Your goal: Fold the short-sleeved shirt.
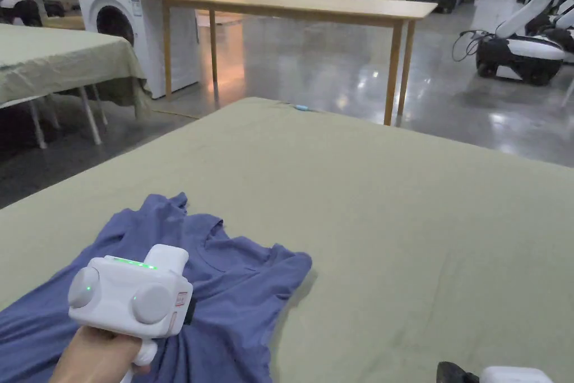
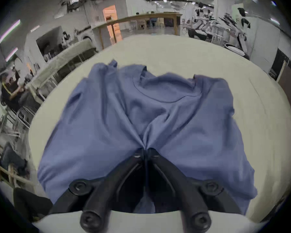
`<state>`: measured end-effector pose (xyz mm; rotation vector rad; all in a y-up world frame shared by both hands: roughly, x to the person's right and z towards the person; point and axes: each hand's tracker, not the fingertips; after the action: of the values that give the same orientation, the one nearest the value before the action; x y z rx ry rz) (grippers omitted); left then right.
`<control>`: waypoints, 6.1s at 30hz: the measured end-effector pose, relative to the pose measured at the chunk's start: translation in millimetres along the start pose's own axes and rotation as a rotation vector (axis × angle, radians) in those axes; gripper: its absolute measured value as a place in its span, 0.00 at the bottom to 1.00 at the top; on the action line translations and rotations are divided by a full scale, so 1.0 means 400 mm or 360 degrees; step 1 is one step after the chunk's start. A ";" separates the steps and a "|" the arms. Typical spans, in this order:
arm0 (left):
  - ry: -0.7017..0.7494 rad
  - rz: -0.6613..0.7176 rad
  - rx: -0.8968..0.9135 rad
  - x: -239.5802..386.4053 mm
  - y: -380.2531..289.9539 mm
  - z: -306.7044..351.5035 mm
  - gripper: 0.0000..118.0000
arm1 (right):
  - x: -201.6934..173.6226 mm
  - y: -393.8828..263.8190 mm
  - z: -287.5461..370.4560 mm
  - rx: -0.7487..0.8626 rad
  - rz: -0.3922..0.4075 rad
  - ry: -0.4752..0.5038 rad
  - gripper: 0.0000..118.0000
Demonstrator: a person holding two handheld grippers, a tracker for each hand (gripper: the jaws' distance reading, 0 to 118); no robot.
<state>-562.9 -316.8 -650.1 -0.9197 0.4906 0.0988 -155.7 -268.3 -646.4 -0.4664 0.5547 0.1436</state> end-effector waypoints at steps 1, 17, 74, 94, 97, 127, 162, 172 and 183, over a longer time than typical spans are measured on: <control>-0.0029 0.0013 -0.0027 -0.004 0.007 0.011 0.00 | 0.017 -0.006 0.022 -0.0004 -0.0005 -0.0025 0.01; -0.0535 -0.0306 0.0556 0.421 0.262 0.500 0.00 | 0.276 -0.079 0.371 0.0090 -0.0242 -0.0416 0.01; -0.0499 0.0086 0.0718 0.365 -0.172 0.518 0.00 | 0.350 -0.134 0.412 0.0086 -0.0303 -0.0656 0.01; -0.0383 -0.0313 -0.0194 0.608 0.141 -0.094 0.88 | 0.445 -0.207 0.261 -0.0160 -0.0416 -0.0669 0.01; -0.0385 -0.0318 -0.0161 0.605 0.148 -0.060 0.52 | 0.450 -0.212 0.264 -0.0182 -0.0428 -0.0663 0.01; -0.0553 -0.0296 -0.0088 0.598 0.102 -0.060 0.01 | 0.893 -0.100 -0.192 -0.0774 -0.0452 -0.0509 0.20; -0.0326 -0.0097 0.0848 0.327 0.522 0.726 0.01 | 0.775 0.591 0.474 0.0093 -0.0105 -0.0713 0.08; -0.0154 -0.0132 0.0977 0.433 0.754 0.692 0.01 | 0.898 0.797 0.345 0.0163 -0.0154 -0.0808 0.08; -0.0079 -0.0093 0.0924 0.547 0.829 0.478 0.01 | 1.007 0.788 0.069 0.0070 -0.0152 -0.0891 0.08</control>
<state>-394.8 7.7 -896.3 -0.3607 0.4127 -0.0733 116.9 26.9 -964.5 -0.3867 -0.0134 0.1625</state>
